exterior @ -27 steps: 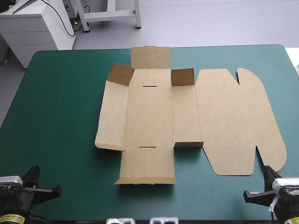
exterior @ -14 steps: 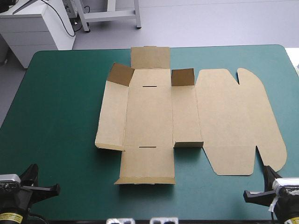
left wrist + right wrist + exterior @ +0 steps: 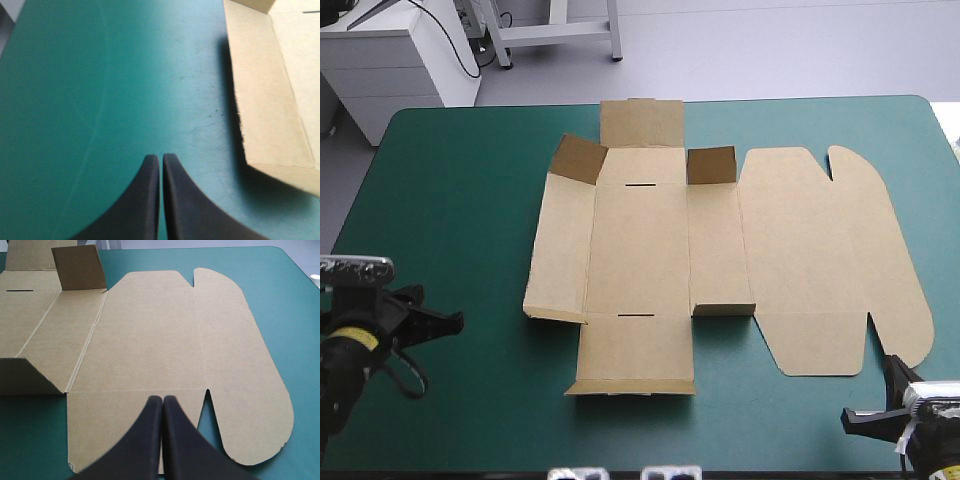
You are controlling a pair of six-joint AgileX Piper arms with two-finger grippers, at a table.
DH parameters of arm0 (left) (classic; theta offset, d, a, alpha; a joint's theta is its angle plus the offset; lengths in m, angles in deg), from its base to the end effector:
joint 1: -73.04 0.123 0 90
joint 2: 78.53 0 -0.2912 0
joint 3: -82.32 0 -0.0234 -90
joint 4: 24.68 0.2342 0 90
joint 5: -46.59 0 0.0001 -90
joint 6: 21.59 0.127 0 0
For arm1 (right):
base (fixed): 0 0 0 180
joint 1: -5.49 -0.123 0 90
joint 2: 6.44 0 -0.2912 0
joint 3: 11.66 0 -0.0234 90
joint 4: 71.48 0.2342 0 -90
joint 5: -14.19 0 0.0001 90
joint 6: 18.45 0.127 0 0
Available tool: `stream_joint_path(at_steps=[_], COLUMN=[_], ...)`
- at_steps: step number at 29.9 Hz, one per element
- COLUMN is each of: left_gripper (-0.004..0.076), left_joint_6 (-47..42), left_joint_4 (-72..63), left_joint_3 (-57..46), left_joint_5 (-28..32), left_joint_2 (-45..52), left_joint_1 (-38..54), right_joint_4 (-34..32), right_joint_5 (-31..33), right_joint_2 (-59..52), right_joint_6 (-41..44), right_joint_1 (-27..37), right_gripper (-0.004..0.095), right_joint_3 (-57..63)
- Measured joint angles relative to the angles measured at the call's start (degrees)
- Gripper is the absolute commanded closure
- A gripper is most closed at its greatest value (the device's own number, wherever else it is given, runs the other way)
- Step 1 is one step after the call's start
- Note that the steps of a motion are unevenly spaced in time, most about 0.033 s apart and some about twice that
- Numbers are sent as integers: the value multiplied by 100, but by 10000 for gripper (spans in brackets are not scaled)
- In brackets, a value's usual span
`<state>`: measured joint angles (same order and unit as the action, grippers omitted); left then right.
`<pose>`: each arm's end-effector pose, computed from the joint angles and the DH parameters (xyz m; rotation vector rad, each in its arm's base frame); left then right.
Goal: Fold the box
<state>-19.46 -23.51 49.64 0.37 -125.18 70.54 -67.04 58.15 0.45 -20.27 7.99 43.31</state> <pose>0.1291 -0.0038 0.3272 0.0957 2.1891 0.0205 0.0287 0.0056 0.2545 0.0249 1.8450 0.0359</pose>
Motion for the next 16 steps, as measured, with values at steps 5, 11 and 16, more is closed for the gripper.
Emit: stream_joint_path(at_steps=[5, 11, 16], left_gripper=[707, 707, 707], left_joint_6=[700, 1718, 2111], left_joint_4=[-1068, -2215, -3140], left_joint_3=[751, 1392, 1703], left_joint_5=[-136, -688, -899], left_joint_2=[-1284, -2661, -3686], left_joint_1=[0, 11, 304], right_joint_4=[0, 0, 0], right_joint_5=[0, 0, 0], right_joint_2=[0, 0, 0], right_joint_6=[0, 0, 0], right_joint_1=[0, 0, 0], right_gripper=[922, 922, 922], right_joint_3=[0, 0, 0])
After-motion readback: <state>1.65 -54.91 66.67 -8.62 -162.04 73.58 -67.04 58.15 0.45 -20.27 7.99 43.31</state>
